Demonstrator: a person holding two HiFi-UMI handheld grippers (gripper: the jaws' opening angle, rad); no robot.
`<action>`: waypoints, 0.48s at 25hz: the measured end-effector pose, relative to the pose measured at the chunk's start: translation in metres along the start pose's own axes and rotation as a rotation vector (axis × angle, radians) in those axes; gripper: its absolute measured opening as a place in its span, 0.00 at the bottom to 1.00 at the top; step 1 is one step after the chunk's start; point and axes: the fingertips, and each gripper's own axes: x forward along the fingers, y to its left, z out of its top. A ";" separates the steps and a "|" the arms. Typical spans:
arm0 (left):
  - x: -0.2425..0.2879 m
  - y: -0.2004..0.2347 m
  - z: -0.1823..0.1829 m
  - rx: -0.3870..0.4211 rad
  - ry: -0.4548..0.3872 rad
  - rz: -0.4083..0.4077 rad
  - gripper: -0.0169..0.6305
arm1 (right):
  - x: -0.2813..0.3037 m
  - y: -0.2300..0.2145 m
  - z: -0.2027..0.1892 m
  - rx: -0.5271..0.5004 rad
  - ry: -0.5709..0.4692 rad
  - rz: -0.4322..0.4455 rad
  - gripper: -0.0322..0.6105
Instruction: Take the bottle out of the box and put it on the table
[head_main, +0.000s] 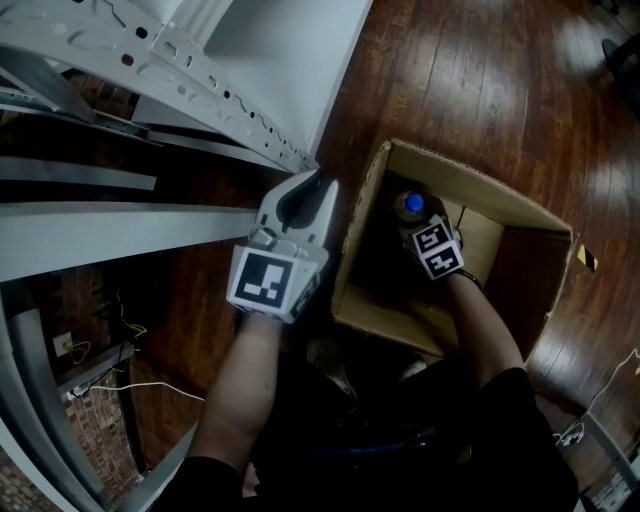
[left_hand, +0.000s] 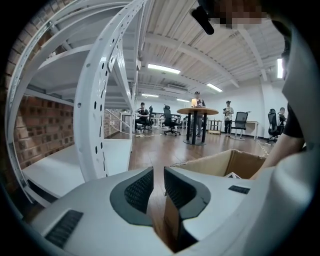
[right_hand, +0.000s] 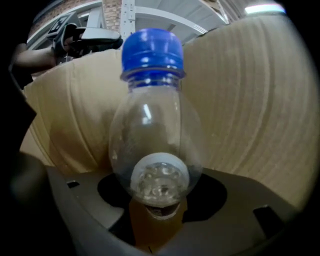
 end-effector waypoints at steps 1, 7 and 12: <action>0.001 -0.001 0.001 -0.003 0.001 -0.004 0.13 | -0.004 0.003 0.004 -0.009 -0.011 0.010 0.47; -0.002 -0.006 0.003 -0.036 0.032 -0.011 0.13 | -0.053 0.011 0.052 0.049 -0.118 0.001 0.47; -0.016 -0.020 0.015 -0.039 0.069 0.050 0.13 | -0.133 0.009 0.096 0.121 -0.140 -0.055 0.47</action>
